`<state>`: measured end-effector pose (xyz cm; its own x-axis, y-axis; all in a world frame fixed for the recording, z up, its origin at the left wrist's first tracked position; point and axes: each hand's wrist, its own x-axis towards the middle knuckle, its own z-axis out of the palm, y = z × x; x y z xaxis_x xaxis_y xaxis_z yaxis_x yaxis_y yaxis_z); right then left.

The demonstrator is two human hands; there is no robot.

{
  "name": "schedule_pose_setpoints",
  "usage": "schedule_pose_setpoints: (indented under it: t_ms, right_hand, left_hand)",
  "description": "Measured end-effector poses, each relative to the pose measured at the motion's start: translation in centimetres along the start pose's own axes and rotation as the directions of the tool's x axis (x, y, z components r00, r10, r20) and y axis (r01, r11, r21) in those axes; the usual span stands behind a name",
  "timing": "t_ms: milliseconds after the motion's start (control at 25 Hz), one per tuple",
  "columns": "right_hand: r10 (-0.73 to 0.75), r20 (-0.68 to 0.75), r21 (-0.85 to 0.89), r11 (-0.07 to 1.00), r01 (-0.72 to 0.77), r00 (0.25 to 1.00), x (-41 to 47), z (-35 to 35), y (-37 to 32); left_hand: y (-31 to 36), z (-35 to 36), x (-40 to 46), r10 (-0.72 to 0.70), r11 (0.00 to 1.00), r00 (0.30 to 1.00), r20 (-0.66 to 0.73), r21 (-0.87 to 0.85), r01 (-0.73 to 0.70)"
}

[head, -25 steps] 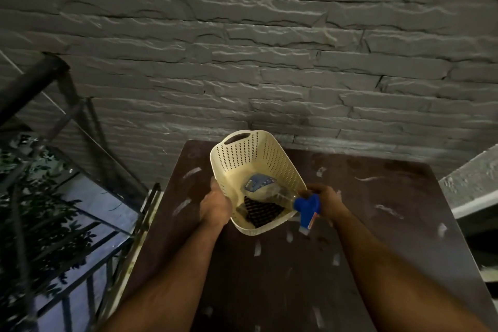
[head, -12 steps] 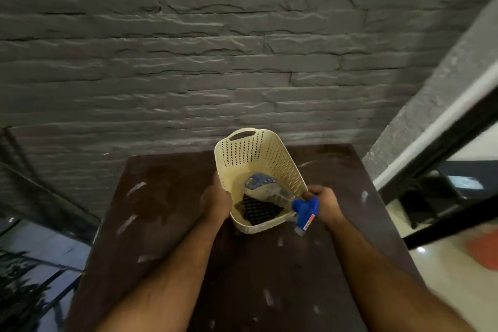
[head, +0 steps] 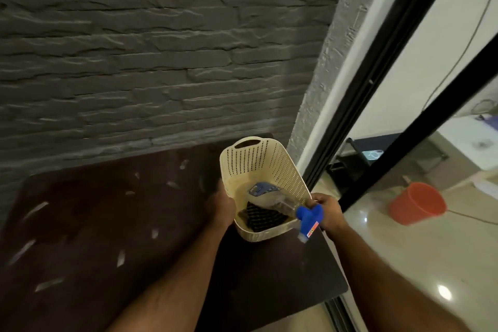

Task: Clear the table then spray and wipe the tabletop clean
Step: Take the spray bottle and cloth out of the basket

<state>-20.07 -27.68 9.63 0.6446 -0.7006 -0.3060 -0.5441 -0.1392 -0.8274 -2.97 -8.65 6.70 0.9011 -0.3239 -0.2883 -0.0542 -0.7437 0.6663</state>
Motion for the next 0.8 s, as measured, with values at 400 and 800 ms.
schedule_pose_setpoints:
  t_ms: [400, 800]
  right_hand:
    - [0.027, 0.115, -0.005, 1.000, -0.027, 0.993, 1.0, -2.3, 3.6]
    - [0.019, 0.105, 0.037, 0.999, -0.023, 0.994, 1.4, -2.7, 5.1]
  left_hand:
    - [1.0, 2.9, -2.0, 0.004, 0.996, 0.999, -0.039, 0.085, 0.000]
    - [1.2, 2.5, -2.9, -0.023, 0.982, 0.997, -0.072, 0.188, 0.036]
